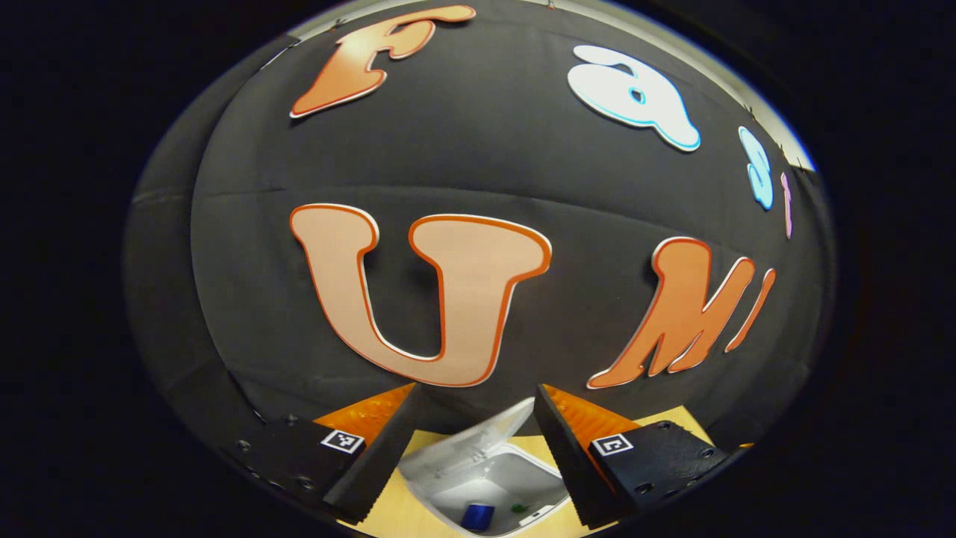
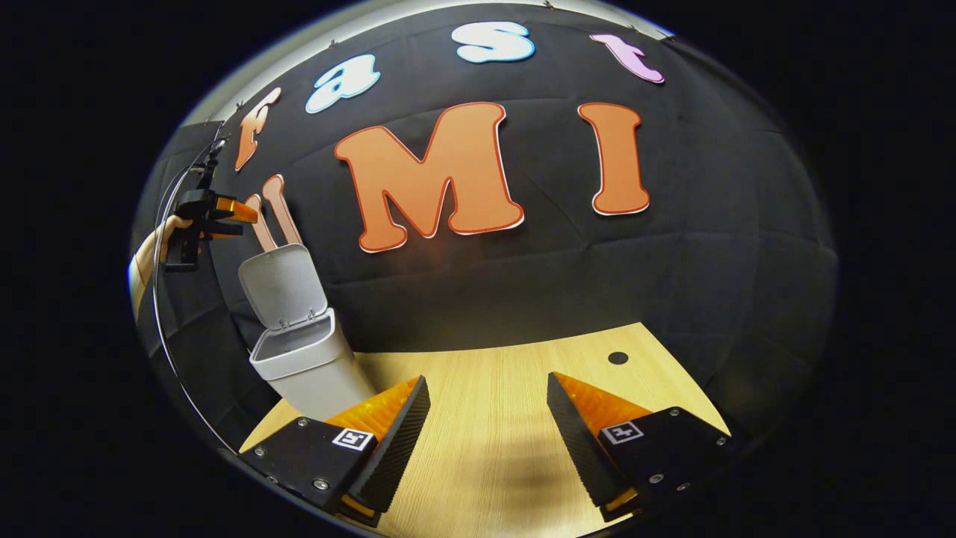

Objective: Press the lid of the desktop garbage bin to open it, pick up the crumpled paper on the desktop and throw it into the bin, then pick up the pop can on the desktop and drop it into the bin, and finally close the garbage bin lid.

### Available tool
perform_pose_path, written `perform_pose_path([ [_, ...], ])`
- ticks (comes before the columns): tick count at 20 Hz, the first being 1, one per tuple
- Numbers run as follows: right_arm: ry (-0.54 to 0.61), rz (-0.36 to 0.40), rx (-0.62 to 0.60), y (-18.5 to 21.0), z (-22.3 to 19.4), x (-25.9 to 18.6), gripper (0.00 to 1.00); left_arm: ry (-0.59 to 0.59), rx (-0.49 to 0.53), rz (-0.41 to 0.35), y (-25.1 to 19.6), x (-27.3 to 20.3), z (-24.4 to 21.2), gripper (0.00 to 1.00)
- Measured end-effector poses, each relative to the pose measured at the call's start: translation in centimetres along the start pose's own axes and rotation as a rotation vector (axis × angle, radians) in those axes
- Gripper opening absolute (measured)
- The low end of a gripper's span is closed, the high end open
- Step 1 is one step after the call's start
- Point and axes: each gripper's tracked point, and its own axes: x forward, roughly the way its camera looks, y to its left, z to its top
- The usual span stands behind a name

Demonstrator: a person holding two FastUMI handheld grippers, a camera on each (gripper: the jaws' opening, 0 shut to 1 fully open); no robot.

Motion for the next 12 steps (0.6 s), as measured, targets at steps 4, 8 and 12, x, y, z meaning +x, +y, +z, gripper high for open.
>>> perform_pose_path([
  [4, 0.002, -0.012, -0.007, -0.1, -0.2, -0.1, 0.95, 0.183, 0.068, 0.025, 2.0, 3.9, -1.3, 0.95],
  [8, 0.002, -0.034, 0.000, -0.7, -0.1, 0.0, 0.95, 0.251, 0.098, 0.037, 2.8, 6.3, -3.2, 0.95],
  [12, 0.006, -0.044, 0.016, -1.1, -0.2, 0.4, 0.95, 0.304, 0.049, -0.012, 2.1, 6.7, -6.0, 0.95],
])
